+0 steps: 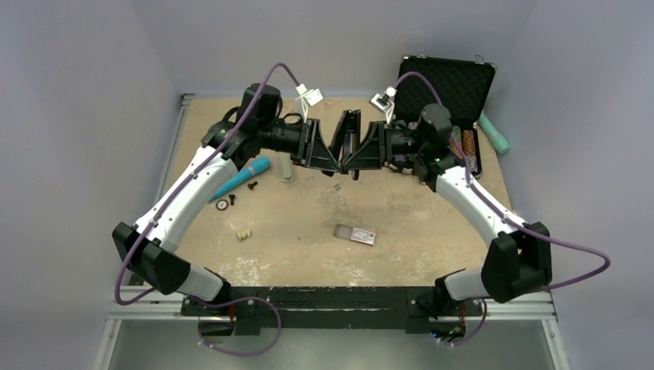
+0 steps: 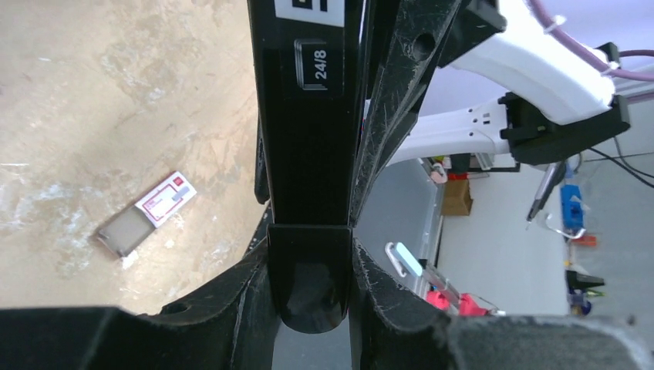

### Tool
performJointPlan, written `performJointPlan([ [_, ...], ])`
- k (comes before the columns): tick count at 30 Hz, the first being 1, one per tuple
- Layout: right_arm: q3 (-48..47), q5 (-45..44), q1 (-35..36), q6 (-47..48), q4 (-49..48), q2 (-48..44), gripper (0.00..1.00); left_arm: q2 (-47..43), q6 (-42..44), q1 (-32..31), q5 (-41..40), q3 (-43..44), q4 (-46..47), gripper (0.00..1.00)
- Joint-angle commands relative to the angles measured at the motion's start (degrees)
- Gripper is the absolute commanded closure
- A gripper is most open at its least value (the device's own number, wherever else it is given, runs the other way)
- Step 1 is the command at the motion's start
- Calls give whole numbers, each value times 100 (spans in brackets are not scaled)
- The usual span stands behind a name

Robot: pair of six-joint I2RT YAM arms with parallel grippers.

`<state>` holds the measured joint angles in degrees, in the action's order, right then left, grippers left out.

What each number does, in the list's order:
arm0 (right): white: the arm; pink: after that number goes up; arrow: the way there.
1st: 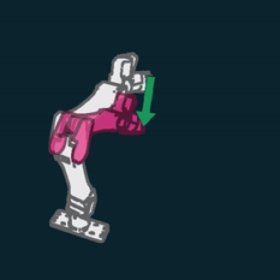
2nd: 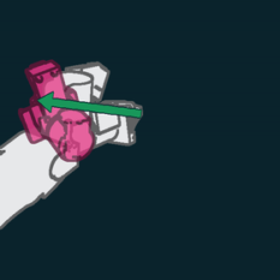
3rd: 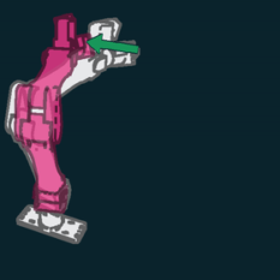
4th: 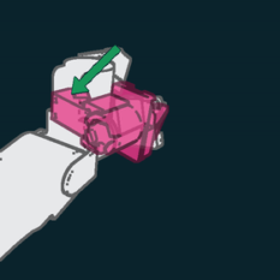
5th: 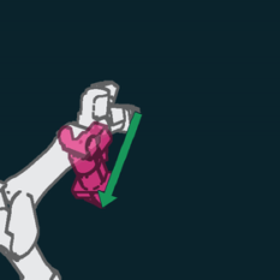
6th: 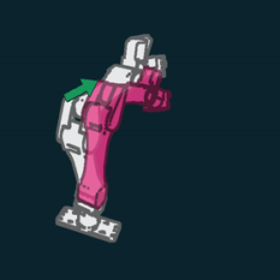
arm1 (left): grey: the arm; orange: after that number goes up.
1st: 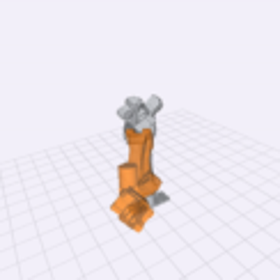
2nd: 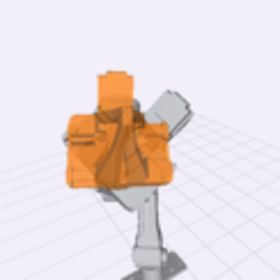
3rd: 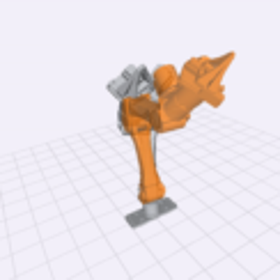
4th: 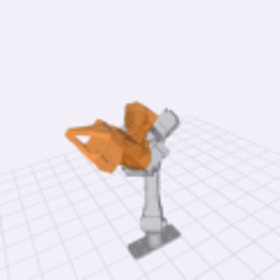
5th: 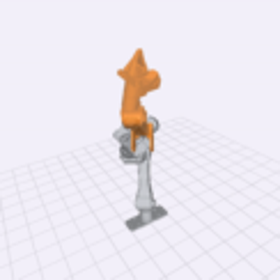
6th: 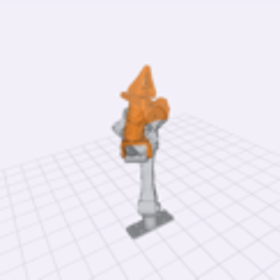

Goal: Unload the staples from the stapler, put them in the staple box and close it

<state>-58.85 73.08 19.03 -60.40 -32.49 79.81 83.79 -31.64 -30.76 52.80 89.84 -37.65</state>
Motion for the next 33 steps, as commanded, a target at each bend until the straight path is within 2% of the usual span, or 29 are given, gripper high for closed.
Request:
performJointPlan([
  [1, -1220, -988, -41, 3541, 3906, -41, 100, 0, 1194, -30, -189, 333, -1032, 100],
  [3, -1479, -1366, -18, 4356, 4932, 99, 100, 74, 1573, -43, -356, 376, -1400, 100],
  [5, -1612, -1681, -5, 4775, 5404, 112, 100, 141, 1840, -39, -472, 422, -1682, 100],
  [12, -1198, -1321, -8, 4446, 4878, -326, 100, 201, 2297, 118, -320, 526, -2165, 100],
  [22, -1093, -2595, -8, 4925, 5596, -628, 100, 266, 2610, 167, -895, 511, -2410, 100],
  [26, -1276, -3284, -3, 5166, 5996, -554, 100, 188, 2653, 159, -1573, 394, -2389, 100],
  [33, -929, -4131, 0, 5087, 5976, -734, 100, 138, 2711, -24, -2705, 112, -2190, 100],
])
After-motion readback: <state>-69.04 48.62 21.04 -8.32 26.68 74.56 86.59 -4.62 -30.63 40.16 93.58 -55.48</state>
